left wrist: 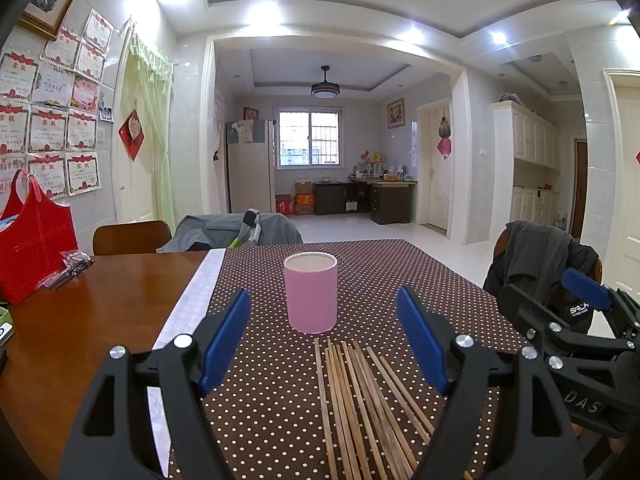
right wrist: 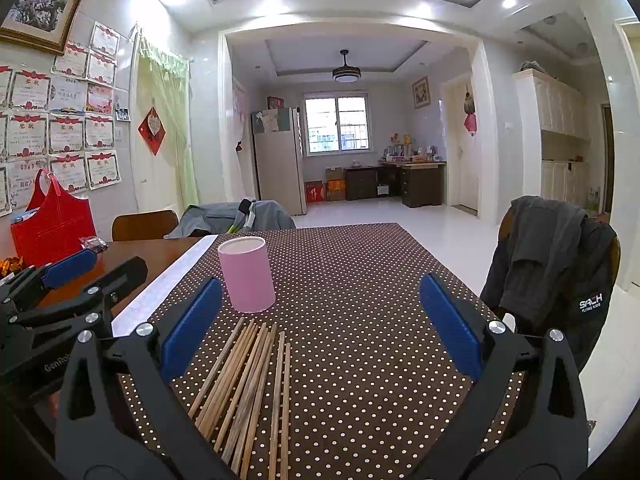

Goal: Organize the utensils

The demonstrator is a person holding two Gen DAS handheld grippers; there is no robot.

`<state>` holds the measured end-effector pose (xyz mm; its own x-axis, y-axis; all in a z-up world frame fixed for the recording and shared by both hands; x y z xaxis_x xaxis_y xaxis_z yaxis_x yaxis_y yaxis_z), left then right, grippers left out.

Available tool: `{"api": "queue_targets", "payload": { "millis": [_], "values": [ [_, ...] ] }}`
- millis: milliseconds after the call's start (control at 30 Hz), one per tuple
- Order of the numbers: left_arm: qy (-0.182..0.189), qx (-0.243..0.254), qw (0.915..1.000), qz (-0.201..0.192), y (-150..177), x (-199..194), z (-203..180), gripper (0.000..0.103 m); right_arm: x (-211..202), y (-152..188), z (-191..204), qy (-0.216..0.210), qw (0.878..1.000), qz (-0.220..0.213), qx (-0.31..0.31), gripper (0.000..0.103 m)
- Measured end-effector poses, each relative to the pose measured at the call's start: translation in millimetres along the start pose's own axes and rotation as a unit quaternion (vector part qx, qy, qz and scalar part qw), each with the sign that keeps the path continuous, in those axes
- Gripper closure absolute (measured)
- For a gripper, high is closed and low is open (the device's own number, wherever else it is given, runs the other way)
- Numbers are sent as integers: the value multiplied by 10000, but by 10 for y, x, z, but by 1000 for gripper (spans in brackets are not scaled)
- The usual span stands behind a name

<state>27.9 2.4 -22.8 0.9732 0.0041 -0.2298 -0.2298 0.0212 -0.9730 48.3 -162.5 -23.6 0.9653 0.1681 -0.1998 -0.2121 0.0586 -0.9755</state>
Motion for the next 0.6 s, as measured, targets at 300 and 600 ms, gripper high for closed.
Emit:
{"api": "queue_targets", "payload": {
  "millis": [300, 600],
  "values": [
    [-7, -10, 10000, 46, 1, 20, 12, 29, 39, -9, 6, 14, 10000, 66, -13, 6],
    [-45, 25, 10000, 76, 7, 41, 8, 29, 62, 8, 5, 18, 9999, 98, -6, 6]
  ]
}}
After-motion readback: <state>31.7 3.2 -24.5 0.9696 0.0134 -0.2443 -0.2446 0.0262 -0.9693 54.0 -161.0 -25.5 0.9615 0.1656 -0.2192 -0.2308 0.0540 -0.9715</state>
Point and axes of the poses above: each gripper's, at about its wrist camera, not at the fingertips, and x roughly the way its jaws point, z to its left, y to its underside, the point moved 2 cm from there along x, roughly the way its jaws point, and after that the axes turned 1 degree about -z, right-handed, at the moved point
